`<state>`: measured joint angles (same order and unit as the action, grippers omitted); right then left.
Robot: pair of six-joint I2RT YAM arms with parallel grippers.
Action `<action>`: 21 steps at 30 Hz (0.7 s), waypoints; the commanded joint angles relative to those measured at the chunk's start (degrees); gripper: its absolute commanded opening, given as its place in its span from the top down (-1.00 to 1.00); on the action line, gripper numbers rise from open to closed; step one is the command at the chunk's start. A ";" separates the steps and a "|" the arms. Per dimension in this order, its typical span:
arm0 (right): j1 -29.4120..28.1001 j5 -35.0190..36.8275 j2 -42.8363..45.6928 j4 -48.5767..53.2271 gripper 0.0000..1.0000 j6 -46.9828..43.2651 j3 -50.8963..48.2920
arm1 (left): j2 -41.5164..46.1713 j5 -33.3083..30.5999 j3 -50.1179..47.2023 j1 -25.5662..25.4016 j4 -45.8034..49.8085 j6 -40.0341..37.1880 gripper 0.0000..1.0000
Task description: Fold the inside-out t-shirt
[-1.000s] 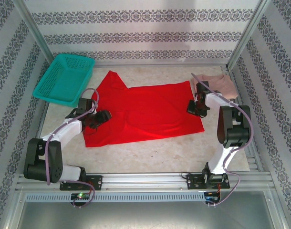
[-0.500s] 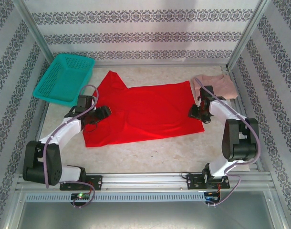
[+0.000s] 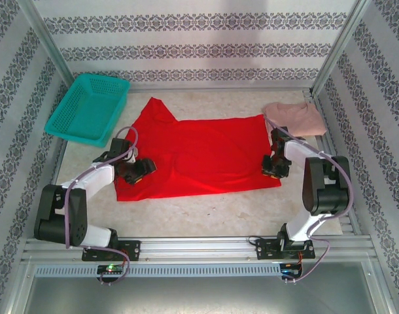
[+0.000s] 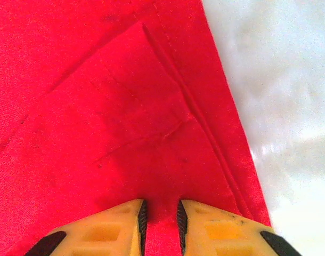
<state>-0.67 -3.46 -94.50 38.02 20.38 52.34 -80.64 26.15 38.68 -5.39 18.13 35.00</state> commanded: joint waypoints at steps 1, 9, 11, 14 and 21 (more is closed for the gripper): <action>-1.47 2.86 3.63 6.15 0.51 4.67 -7.07 | 1.15 1.07 -4.03 -1.35 4.53 0.16 -0.30; -4.29 6.59 12.73 5.93 0.32 5.24 -2.70 | 12.29 -2.44 -3.75 -3.80 11.25 2.17 -0.31; -4.57 7.34 10.35 5.89 0.24 2.35 2.51 | 14.02 -5.81 -0.72 -3.84 11.54 1.65 -0.32; -4.57 6.87 6.73 1.79 0.12 -1.61 8.76 | 11.95 -9.93 4.57 -3.46 5.56 0.94 -0.33; -5.59 -2.22 -6.42 -6.55 0.01 -3.20 21.41 | -14.67 -10.76 28.13 -1.36 -1.24 -5.00 -0.36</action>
<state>-5.19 -1.45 -96.23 34.79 18.79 70.24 -86.65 17.72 60.23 -7.84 20.23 34.04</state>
